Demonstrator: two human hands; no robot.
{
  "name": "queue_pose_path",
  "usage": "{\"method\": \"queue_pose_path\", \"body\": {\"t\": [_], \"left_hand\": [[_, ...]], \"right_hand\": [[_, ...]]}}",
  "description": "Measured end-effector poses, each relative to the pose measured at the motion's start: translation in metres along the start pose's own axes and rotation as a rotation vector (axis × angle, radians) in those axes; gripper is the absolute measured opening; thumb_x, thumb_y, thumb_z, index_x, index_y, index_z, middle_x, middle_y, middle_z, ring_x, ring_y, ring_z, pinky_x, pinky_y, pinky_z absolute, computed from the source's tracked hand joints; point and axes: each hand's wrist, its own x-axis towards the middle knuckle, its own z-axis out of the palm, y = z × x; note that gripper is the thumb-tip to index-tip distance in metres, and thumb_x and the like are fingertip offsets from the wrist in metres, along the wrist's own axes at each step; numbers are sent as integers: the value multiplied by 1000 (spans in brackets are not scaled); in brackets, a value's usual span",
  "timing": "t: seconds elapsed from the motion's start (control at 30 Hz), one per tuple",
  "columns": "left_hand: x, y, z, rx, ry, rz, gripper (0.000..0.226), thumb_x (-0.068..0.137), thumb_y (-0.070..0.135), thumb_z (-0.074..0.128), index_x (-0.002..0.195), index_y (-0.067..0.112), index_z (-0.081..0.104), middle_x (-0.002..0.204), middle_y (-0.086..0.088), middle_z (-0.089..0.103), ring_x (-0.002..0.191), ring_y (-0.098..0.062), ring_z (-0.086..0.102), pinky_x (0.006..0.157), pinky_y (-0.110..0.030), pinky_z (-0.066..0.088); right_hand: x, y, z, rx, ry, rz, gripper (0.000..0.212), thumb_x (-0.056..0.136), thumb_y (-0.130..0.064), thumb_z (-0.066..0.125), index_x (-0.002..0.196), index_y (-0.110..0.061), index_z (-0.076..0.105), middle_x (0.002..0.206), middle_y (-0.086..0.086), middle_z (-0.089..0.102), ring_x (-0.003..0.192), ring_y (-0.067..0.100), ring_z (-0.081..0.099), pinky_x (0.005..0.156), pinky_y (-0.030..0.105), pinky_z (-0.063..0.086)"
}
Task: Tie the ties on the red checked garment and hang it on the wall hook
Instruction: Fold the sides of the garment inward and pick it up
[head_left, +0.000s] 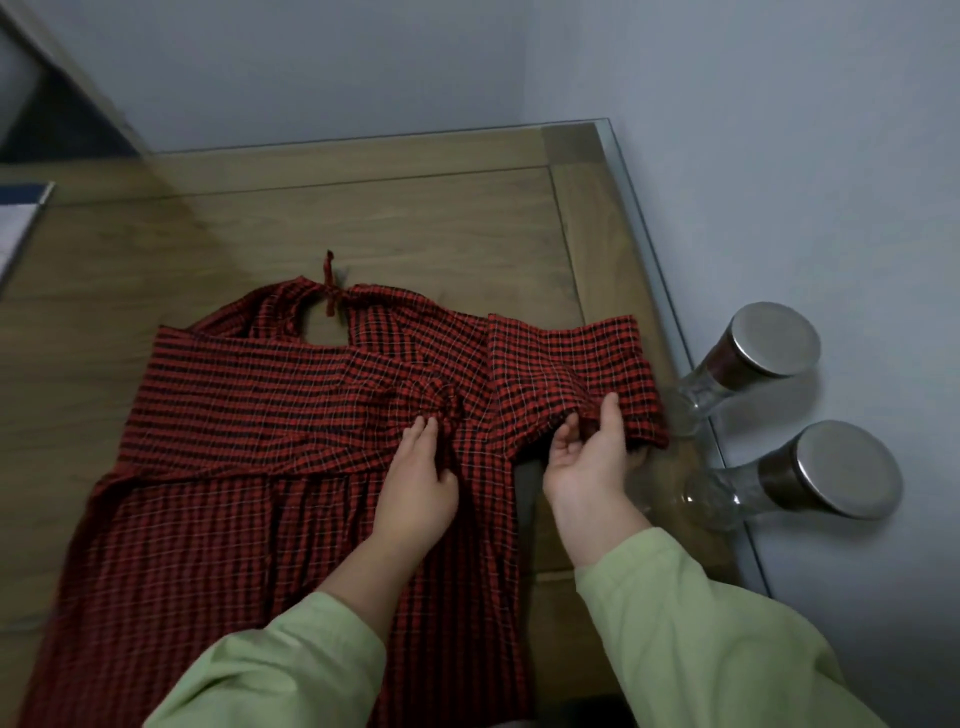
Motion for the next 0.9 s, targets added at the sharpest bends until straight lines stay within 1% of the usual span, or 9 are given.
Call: {"method": "queue_pose_path", "body": {"t": [0.2,0.3,0.37,0.43,0.57,0.67,0.73,0.8,0.9], "left_hand": [[6,5,-18,-232,-48,-106,56,96,12,47,150,17,31,158,1,26,145,-13,23,115,-24,16],[3,6,-22,-433,37,-142,54,96,10,49,147,21,35,152,4,37,139,-12,34,115,-27,26],[0,7,-25,-529,58,-142,52,97,8,49,146,21,37,149,5,41,137,-10,37,112,-26,29],[-1,8,-28,-695,75,-192,49,98,7,46,145,19,40,145,4,45,133,-11,42,111,-28,32],[-2,-1,-39,-936,191,-246,42,103,20,36,144,11,36,143,-14,49,128,-22,50,104,-27,40],[-6,-11,-46,-941,283,-237,37,104,22,35,134,7,49,129,-13,60,114,-22,61,83,-15,48],[-10,-21,-48,-1029,330,-301,43,104,34,30,139,13,45,133,-5,56,118,-17,56,98,-28,46],[-13,-33,-52,-1109,377,-384,46,103,38,32,143,17,39,138,-5,51,123,-20,52,105,-34,41],[-14,-37,-53,-989,504,-415,45,99,24,44,143,20,36,139,-4,47,121,-18,50,100,-29,42]], "right_hand": [[2,-11,-9,15,-82,150,38,82,-21,74,119,-18,63,105,0,67,47,1,54,46,13,45],[-9,-12,-1,-89,-160,66,24,84,-18,72,107,-17,65,99,-1,67,52,3,54,47,15,44],[-22,-5,10,-234,-244,-137,14,85,-15,71,97,-16,64,90,-2,70,60,7,62,52,20,48],[-33,8,20,-421,-358,-400,18,81,-16,75,97,-18,67,97,5,72,83,16,71,72,30,55],[-38,47,20,-1283,-702,-1082,24,73,-34,71,96,-32,73,131,7,56,126,28,45,109,41,33],[-44,74,9,-1931,-919,-983,39,85,-41,63,123,-41,60,156,-7,32,147,26,11,118,51,4],[-44,87,-2,-2175,-1018,-808,57,90,-45,56,143,-43,36,163,-8,10,149,26,-12,116,58,-8],[-42,94,-9,-2245,-1053,-774,62,92,-39,55,147,-40,28,164,-6,2,147,27,-20,116,58,-9],[-40,92,-12,-2027,-1048,-857,50,93,-24,55,141,-34,44,161,-5,18,150,23,-6,121,47,2]]}}
